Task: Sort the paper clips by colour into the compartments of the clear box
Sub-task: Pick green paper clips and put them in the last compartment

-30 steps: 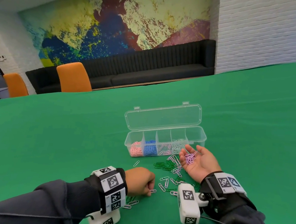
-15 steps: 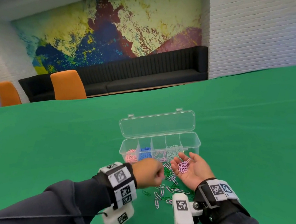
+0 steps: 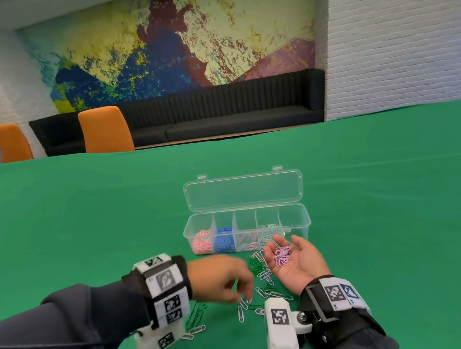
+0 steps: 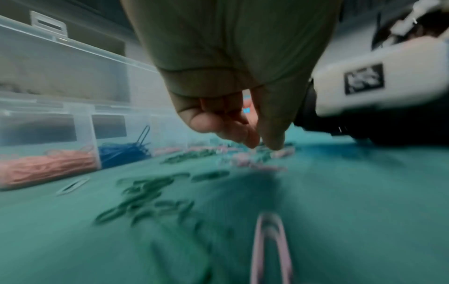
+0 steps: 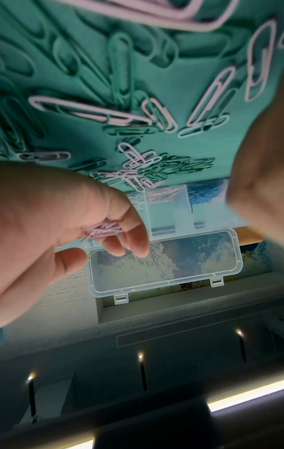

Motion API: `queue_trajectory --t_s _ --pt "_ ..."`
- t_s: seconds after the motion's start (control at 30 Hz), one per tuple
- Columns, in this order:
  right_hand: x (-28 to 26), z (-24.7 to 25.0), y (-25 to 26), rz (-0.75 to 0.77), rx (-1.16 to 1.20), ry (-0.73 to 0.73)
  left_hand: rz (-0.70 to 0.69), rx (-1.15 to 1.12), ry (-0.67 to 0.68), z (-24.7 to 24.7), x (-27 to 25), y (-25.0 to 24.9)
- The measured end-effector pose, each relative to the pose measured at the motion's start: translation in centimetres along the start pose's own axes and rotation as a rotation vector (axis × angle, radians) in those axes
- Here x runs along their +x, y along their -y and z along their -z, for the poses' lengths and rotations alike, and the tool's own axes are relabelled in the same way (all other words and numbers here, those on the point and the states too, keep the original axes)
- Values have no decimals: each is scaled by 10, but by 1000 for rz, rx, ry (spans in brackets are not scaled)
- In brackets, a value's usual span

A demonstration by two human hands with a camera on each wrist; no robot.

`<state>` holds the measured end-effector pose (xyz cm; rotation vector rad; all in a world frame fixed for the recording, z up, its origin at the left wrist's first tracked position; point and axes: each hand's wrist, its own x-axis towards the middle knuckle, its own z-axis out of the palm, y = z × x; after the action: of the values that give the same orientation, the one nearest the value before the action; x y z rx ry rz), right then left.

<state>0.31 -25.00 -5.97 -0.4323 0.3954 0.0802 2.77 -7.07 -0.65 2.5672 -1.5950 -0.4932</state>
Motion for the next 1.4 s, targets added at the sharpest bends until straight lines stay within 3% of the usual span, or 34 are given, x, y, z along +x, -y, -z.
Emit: queue_trajectory --t_s 0.1,0.27,0.63,0.73,0.87,0.93,1.0,1.17,1.4 --pt "-1 1 0 8 -1 0 21 83 124 -19 -7 2" --pt "0 3 -1 17 -25 -4 87 95 134 -26 -4 5" --pt "-1 1 -1 20 -46 -8 80 73 150 -19 9 5" --pt "1 1 -2 12 -55 -2 98 23 -13 -3 16 2" --pt "-1 -2 -4 -16 -82 0 183 -103 -432 27 34 -5" --pt "-2 -3 -3 -18 -78 2 207 -129 -485 33 38 -3" --pt "-2 -2 0 -9 -43 3 204 -91 -405 30 35 1" --pt "-1 0 4 15 28 11 158 80 46 -5 16 14" --pt "-4 0 4 22 8 0 192 96 111 -20 13 15"
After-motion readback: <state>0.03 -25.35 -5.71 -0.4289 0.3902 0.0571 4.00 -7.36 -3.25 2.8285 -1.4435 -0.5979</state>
